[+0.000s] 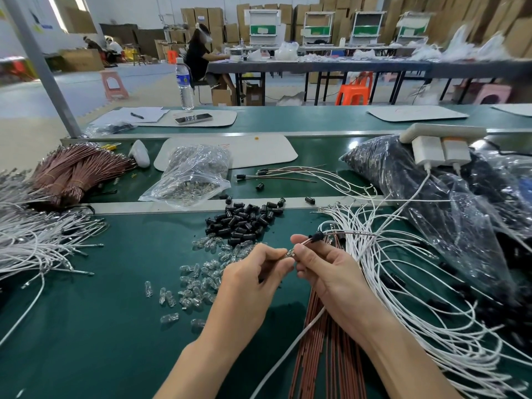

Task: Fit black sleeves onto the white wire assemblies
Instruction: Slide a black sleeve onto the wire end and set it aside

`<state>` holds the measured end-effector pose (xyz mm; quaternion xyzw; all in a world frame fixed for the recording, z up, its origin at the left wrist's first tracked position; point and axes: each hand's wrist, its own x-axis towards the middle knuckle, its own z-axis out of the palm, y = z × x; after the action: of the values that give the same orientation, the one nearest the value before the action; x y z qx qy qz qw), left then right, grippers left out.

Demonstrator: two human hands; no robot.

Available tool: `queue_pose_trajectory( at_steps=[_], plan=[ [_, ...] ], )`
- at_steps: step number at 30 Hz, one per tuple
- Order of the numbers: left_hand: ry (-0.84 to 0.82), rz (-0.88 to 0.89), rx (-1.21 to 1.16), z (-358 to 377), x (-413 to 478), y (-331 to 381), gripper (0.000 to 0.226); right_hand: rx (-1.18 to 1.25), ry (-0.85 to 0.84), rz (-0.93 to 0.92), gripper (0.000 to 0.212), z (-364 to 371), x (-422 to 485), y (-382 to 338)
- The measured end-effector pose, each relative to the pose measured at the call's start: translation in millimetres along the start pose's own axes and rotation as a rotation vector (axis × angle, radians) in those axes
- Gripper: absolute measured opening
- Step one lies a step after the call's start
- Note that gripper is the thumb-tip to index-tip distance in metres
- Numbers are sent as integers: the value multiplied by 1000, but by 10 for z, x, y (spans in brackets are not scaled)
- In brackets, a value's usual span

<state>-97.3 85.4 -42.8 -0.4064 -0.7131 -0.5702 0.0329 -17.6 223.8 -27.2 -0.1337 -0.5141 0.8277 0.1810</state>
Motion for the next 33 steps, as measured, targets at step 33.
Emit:
queue_pose_trajectory(
  at_steps=[33],
  plan=[
    [69,19,-35,10,3,149,15,-12,-20,-92,35,61,-39,-74]
  ],
)
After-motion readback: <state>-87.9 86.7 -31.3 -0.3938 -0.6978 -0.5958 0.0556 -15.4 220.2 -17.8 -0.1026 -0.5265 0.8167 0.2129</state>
